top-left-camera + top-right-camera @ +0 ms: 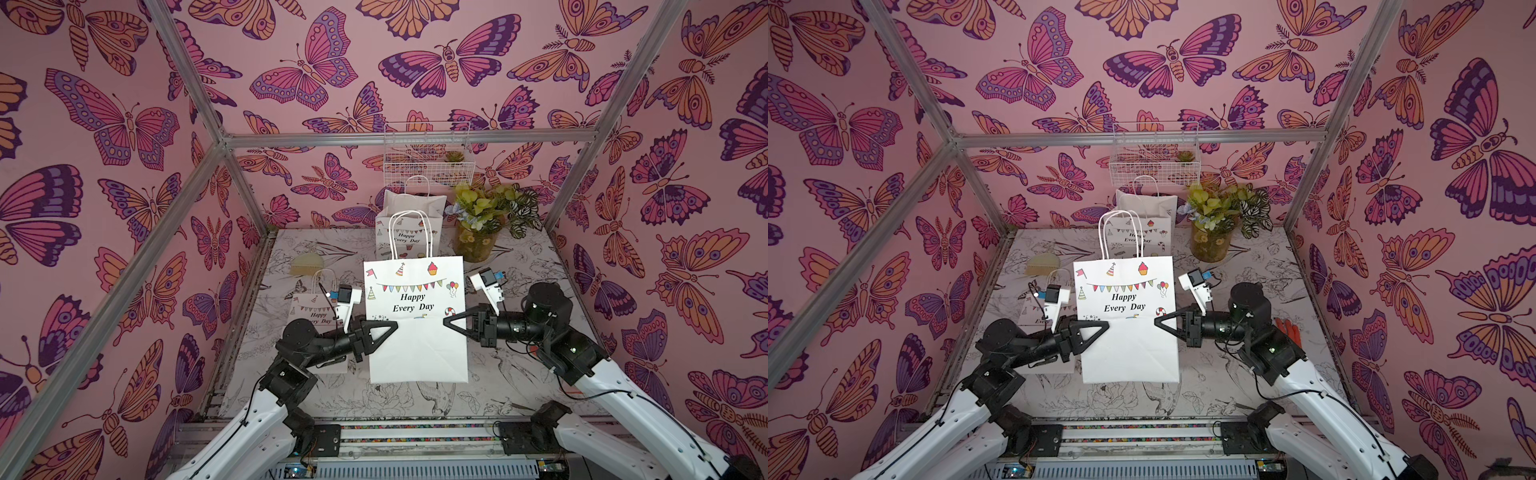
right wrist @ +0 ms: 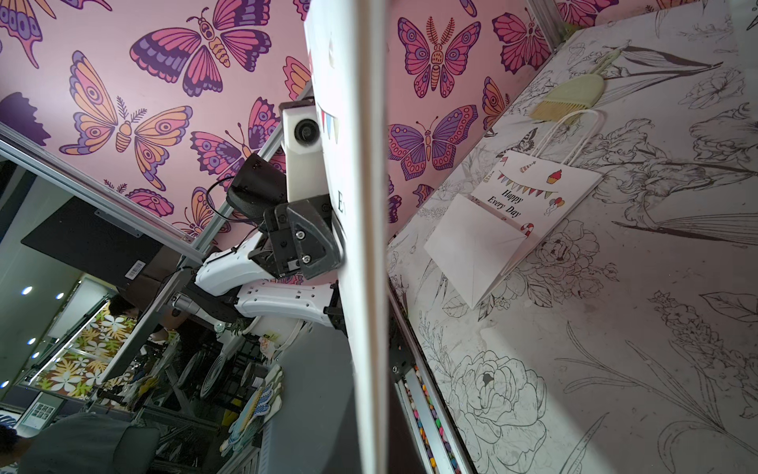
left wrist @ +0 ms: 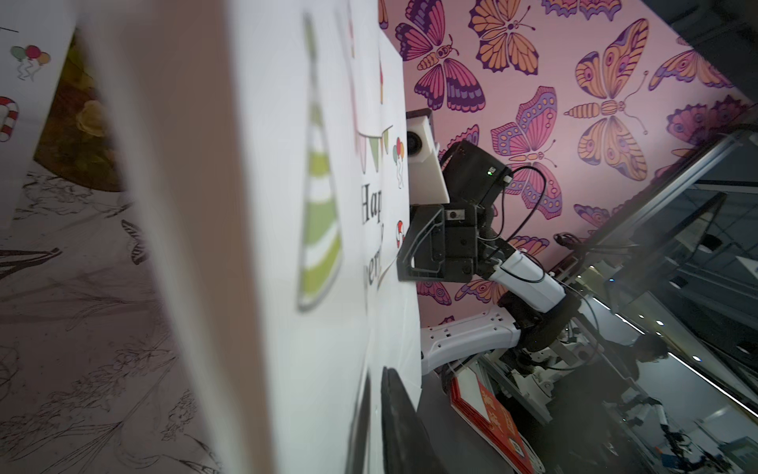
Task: Put away the paper bag
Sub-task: Press the paper bag, then place the paper bag at the center of the board.
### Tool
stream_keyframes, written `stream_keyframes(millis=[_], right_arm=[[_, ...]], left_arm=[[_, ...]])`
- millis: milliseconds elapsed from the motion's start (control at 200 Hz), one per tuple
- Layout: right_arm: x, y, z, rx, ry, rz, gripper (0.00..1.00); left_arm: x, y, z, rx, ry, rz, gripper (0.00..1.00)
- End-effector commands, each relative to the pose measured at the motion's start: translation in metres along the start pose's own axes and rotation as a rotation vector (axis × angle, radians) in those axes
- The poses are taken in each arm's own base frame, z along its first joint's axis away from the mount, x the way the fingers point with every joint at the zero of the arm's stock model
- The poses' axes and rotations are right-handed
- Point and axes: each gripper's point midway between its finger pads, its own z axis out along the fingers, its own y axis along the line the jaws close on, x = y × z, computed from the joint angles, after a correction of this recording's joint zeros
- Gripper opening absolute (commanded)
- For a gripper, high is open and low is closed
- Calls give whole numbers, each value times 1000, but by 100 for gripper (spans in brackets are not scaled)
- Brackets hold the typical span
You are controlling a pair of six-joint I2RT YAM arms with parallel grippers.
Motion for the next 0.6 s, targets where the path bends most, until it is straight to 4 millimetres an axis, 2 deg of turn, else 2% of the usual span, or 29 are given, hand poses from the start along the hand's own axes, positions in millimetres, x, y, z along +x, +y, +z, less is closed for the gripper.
stream_keyframes(millis=[0,60,110,120,170,330,471,596], right_arm=[[0,-4,-1,35,-13,-28,38],[1,-17,-5,117,-27,-41,75],[3,-29,-10,190,-46,-55,98],[4,-30,-11,197,-48,-56,100],[0,-46,-19,290,-100,-64,99],[-1,-74,-38,467,-178,-101,99],[4,-113,-64,680,-260,-119,99],[6,-136,-75,716,-418,-138,99]], left_arm=[[6,15,-4,-80,5,-2,0],[12,28,-9,-163,21,-17,0],[17,37,-14,-228,40,-25,0],[19,39,-15,-240,44,-27,0],[24,46,-21,-291,60,-35,0],[43,67,-34,-405,98,-68,0],[63,87,-30,-456,205,-134,0],[74,107,-22,-486,256,-174,0]])
